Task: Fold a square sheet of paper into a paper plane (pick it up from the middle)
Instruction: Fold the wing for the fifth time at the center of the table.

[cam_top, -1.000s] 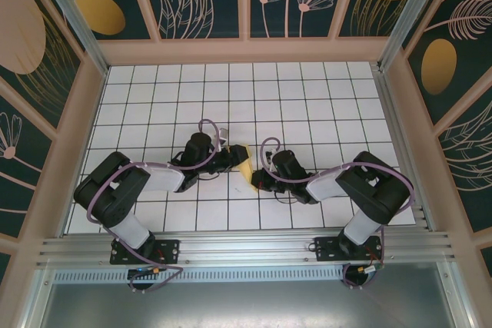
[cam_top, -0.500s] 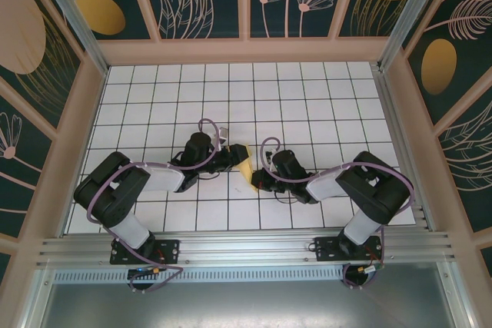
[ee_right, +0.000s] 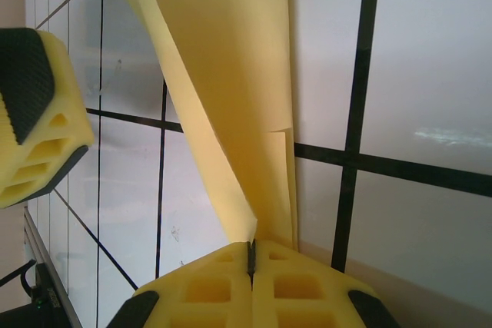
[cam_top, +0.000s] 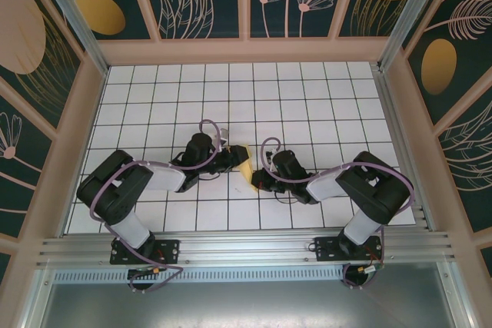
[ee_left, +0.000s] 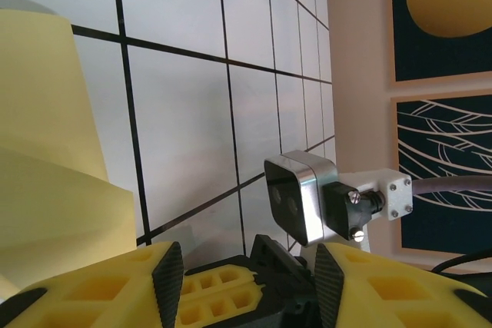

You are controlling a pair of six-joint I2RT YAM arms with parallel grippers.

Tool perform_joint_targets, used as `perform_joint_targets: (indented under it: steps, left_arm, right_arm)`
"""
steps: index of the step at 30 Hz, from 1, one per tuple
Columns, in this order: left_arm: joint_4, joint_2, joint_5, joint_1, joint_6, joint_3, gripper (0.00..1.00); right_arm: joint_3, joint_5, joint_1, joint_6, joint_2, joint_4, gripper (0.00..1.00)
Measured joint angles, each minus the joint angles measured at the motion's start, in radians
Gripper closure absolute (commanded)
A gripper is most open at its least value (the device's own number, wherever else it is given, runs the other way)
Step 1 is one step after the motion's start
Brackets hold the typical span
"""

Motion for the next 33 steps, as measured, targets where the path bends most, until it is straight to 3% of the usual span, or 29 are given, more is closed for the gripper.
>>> perform_joint_targets:
  steps: [33]
  left_arm:
    - [0.125,0.193,0.000,-0.006,-0.018,0.024,0.52]
  right_arm:
    - [0.011,-0.034,-0.011,-0.001,0.013,-0.004,1.00]
